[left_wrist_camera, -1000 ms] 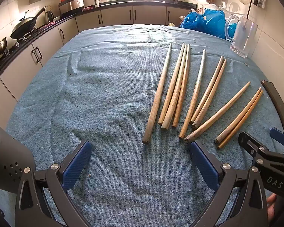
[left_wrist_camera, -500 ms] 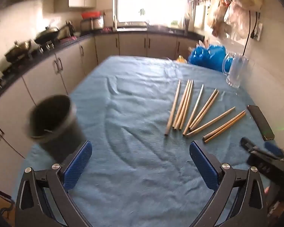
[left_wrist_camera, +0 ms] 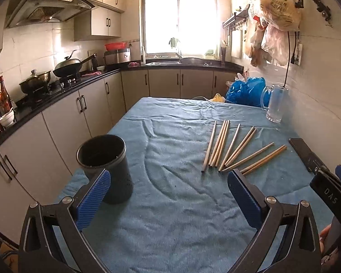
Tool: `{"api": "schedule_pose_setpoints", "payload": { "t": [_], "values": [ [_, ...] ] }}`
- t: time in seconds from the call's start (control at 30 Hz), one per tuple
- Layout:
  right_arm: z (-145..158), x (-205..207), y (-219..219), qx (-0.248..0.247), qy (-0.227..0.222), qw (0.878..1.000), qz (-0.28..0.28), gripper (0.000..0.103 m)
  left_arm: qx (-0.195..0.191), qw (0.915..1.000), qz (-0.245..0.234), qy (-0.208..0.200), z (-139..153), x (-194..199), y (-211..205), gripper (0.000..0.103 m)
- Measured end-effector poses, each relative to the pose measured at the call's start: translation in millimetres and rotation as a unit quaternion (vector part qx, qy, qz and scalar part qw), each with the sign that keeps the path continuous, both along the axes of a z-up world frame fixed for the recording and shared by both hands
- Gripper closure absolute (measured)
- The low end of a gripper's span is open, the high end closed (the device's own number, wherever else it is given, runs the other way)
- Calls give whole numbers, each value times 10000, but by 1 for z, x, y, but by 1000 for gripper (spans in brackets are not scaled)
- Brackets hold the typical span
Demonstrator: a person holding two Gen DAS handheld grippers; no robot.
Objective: Organize utensils
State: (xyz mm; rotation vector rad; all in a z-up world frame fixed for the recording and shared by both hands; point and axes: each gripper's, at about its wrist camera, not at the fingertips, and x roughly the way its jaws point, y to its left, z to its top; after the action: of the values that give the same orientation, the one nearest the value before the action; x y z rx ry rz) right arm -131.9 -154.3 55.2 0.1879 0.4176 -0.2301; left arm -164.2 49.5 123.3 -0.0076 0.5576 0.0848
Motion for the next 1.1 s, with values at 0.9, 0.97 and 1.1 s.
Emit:
{"api": "schedule_pose_setpoints", "payload": {
  "t": [0.9,0.97,1.1],
  "values": [
    [0,-12,9,103,41,9999,46,0,206,9993,-99,281,-16,-2,-2,1],
    [-1,-11,7,131,68,9999,45,0,207,9992,-111,310,-17,-1,-3,1],
    [-4,-11,3,190,95,9998,30,0,192,9990,-137,381,-19,1,-5,1]
  ]
}}
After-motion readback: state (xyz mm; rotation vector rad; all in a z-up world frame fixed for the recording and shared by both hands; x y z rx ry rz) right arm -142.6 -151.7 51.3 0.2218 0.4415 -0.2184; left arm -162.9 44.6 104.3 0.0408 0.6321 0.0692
